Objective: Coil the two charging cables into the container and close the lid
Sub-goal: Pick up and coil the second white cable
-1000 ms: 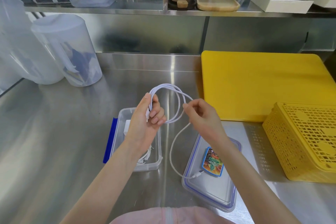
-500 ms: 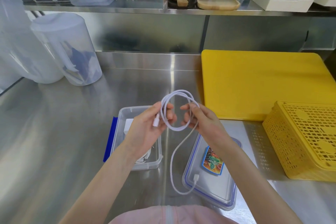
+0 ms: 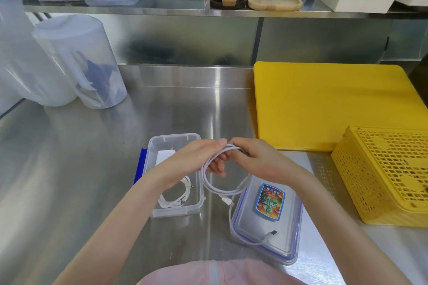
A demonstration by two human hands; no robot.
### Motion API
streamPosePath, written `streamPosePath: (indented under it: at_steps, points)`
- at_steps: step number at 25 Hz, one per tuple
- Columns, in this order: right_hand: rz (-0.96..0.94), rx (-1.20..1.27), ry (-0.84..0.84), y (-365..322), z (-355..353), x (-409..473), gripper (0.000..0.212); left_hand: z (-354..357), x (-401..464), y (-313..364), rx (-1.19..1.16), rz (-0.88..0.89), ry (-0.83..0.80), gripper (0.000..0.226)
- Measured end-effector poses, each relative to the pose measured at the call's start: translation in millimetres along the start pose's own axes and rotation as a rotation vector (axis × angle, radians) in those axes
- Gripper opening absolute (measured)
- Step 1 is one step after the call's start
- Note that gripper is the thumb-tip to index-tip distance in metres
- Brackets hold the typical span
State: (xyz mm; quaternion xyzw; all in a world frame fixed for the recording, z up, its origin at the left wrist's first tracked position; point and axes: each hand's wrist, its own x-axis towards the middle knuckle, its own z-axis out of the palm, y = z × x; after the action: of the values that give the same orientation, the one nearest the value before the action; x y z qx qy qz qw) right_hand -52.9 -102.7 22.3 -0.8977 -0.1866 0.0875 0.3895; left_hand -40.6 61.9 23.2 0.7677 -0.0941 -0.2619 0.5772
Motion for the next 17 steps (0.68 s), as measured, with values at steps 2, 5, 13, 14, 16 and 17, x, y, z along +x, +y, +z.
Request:
streamPosePath:
  at_steps: [2, 5, 13, 14, 16, 17]
  points:
    - [-0.006, -0.033, -0.02, 0, 0, 1, 0.021, 0, -2, 2, 0.042, -0.017, -0.031, 0.039]
    - [0.0, 0.028, -0.037, 3, 0, 0, 0.019, -1, -4, 4, -0.057, -0.046, -0.062, 0.036]
    - [0.048, 0.469, 0.028, 23, 10, -9, 0.021, -24, 0, 1, -0.616, -0.005, 0.063, 0.041]
    - [0.068, 0.433, 0.016, 27, 12, -9, 0.02, -25, 0, 1, -0.646, -0.008, 0.07, 0.042]
    - [0.112, 0.379, -0.028, 31, 16, -9, 0.02, -25, 1, 2, -0.679, -0.006, 0.085, 0.043]
    - [0.134, 0.352, -0.055, 31, 19, -8, 0.02, -25, 1, 3, -0.689, -0.001, 0.094, 0.042]
